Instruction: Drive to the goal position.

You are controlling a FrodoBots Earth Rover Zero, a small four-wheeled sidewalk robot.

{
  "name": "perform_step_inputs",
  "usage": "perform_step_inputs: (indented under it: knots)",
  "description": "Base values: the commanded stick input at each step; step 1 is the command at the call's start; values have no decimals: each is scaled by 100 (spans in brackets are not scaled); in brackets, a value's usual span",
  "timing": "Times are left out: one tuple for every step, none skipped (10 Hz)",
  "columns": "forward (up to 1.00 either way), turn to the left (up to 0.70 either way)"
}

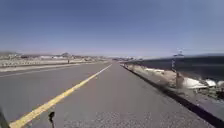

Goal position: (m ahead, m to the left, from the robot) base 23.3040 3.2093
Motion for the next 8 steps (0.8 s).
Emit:
perform_step_inputs:
  knots:
    - [85,0]
    - [85,0]
    - [85,0]
    - [85,0]
    - [85,0]
    - [85,0]
    - [85,0]
    - [85,0]
